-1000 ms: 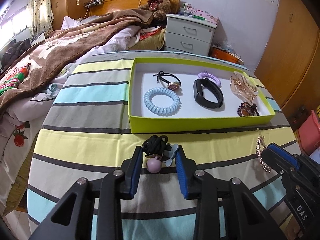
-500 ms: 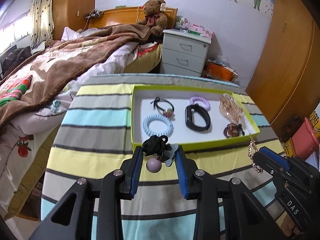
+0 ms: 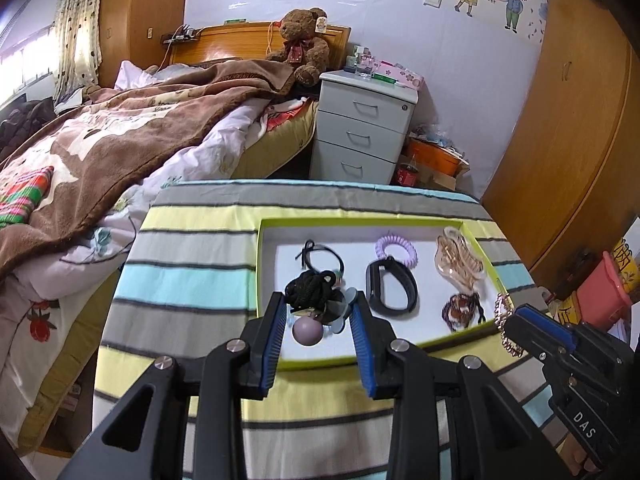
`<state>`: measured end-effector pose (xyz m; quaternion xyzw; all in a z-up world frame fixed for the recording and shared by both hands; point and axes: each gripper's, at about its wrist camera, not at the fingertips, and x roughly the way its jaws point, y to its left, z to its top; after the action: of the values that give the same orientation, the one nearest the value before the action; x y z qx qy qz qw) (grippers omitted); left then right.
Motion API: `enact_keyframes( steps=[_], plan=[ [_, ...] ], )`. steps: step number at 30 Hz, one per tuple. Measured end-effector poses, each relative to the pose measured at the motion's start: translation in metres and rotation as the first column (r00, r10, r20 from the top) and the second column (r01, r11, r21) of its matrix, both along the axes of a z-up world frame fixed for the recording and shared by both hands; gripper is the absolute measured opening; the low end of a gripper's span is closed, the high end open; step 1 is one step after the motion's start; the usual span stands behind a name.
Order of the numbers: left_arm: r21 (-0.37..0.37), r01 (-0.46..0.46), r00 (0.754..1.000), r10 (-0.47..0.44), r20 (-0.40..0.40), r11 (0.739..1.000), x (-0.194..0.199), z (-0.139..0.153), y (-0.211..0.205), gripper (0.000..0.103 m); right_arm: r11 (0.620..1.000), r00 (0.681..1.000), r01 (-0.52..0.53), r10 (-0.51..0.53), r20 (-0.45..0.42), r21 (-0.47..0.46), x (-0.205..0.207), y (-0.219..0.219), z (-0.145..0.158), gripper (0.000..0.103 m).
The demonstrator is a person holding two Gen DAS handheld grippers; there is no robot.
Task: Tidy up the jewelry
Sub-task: 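Carry gold clip with right tool while left tool carries hair tie into box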
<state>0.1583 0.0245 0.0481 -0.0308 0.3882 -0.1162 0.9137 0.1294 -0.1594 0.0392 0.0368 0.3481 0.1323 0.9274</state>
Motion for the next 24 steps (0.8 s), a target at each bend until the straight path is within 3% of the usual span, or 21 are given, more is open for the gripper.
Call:
enact_keyframes(
  steps=[12,24],
  plan=[
    [-0.012,-0.003,0.999,0.003,-0.052,1.000,0.049,-0.014,-0.003,0.034,0.995,0.990,-0.092,0.096,-0.104,0.041,0.046,0.016,-0.030,0.014],
    [0.002,-0.009,0.994,0.009,-0.110,1.000,0.068,-0.040,-0.010,0.034,0.984,0.968,-0.166,0.176,-0.179,0.068,0.065,0.026,-0.051,0.011]
  ],
)
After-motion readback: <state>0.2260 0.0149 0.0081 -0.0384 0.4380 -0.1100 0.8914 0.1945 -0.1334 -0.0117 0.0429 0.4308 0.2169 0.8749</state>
